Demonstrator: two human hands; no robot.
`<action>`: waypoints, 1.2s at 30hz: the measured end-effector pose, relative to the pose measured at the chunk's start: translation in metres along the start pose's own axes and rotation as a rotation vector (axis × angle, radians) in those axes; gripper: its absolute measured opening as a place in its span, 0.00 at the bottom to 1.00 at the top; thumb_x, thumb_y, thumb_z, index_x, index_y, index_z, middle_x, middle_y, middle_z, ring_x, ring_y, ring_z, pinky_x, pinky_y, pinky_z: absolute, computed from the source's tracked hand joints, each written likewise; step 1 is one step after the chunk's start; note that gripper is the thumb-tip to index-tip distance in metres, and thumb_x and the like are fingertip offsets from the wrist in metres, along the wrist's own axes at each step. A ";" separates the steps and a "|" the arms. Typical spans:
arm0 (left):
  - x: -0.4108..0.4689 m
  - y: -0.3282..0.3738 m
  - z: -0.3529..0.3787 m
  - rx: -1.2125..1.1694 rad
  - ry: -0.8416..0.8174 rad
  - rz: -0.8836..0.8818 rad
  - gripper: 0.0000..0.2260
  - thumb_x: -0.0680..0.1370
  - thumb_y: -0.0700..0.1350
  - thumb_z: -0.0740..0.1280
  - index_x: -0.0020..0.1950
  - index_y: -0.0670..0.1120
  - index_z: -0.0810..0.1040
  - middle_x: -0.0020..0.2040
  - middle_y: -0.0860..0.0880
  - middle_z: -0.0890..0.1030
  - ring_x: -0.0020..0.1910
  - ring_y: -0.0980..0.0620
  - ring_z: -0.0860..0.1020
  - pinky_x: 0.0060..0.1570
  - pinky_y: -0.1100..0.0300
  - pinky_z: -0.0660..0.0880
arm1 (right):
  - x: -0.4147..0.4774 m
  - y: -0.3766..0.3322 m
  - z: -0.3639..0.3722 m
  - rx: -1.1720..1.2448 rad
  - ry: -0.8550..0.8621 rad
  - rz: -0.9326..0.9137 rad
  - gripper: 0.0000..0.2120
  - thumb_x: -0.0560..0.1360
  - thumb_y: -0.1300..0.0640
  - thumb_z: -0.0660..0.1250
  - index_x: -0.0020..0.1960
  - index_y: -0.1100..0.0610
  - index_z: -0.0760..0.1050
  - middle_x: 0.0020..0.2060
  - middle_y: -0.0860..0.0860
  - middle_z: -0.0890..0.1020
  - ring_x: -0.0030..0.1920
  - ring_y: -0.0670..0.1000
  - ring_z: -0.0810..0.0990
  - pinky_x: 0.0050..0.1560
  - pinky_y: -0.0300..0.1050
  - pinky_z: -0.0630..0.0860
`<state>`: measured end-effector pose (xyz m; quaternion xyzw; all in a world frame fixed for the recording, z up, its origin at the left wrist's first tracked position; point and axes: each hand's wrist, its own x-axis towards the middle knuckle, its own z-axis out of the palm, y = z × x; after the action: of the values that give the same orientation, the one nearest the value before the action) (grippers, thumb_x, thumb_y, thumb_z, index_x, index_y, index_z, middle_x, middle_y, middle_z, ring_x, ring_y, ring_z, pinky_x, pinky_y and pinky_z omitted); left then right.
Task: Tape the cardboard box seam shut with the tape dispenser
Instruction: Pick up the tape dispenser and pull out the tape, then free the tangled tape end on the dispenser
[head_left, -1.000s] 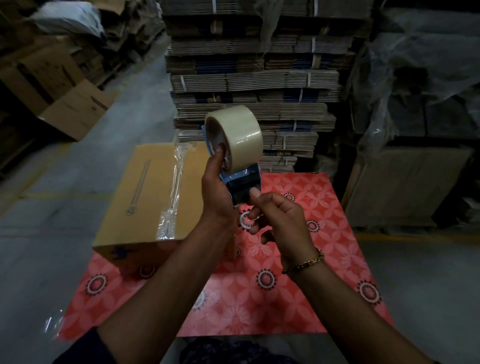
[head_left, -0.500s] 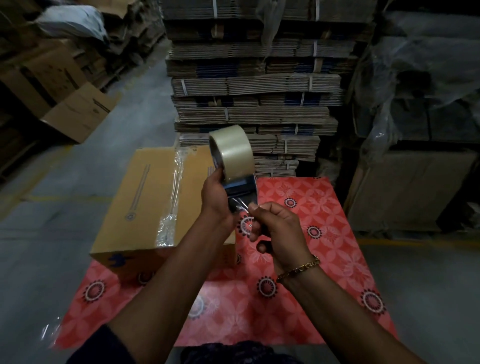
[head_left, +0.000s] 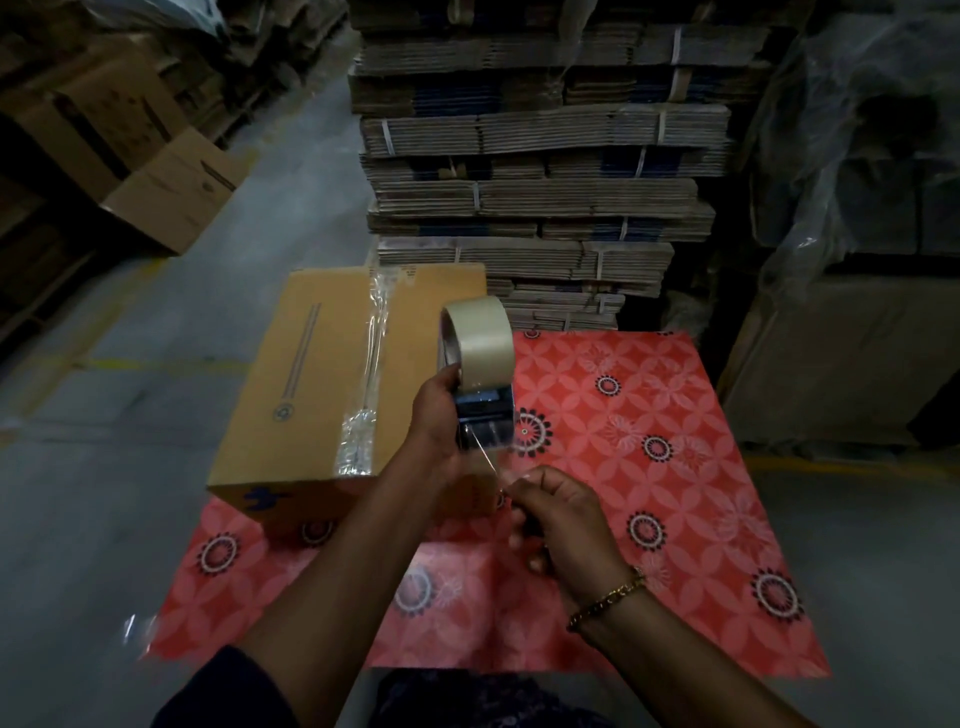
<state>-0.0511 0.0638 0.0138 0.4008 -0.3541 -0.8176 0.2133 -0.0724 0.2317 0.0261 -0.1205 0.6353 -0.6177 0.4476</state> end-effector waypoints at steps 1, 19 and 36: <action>0.005 -0.003 -0.007 0.049 0.042 -0.043 0.17 0.81 0.50 0.60 0.54 0.41 0.83 0.42 0.42 0.85 0.35 0.44 0.83 0.34 0.56 0.80 | 0.005 0.006 0.002 -0.009 0.001 0.038 0.13 0.76 0.56 0.70 0.33 0.52 0.75 0.24 0.48 0.75 0.22 0.46 0.73 0.20 0.33 0.61; 0.084 -0.016 -0.089 1.368 0.276 0.366 0.15 0.74 0.50 0.71 0.60 0.51 0.84 0.59 0.42 0.80 0.63 0.36 0.72 0.57 0.46 0.70 | 0.054 0.065 0.023 0.029 0.050 0.310 0.09 0.75 0.54 0.72 0.39 0.55 0.76 0.27 0.50 0.77 0.25 0.47 0.74 0.23 0.36 0.65; -0.027 -0.091 -0.130 1.259 0.035 0.947 0.11 0.75 0.36 0.73 0.55 0.45 0.81 0.55 0.46 0.77 0.54 0.46 0.78 0.53 0.51 0.76 | 0.057 0.075 0.025 0.104 0.050 0.355 0.10 0.76 0.57 0.69 0.35 0.51 0.79 0.28 0.51 0.77 0.26 0.48 0.73 0.24 0.37 0.67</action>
<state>0.0636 0.0882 -0.0960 0.2656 -0.8802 -0.2788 0.2773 -0.0566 0.1901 -0.0611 0.0324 0.6247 -0.5637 0.5394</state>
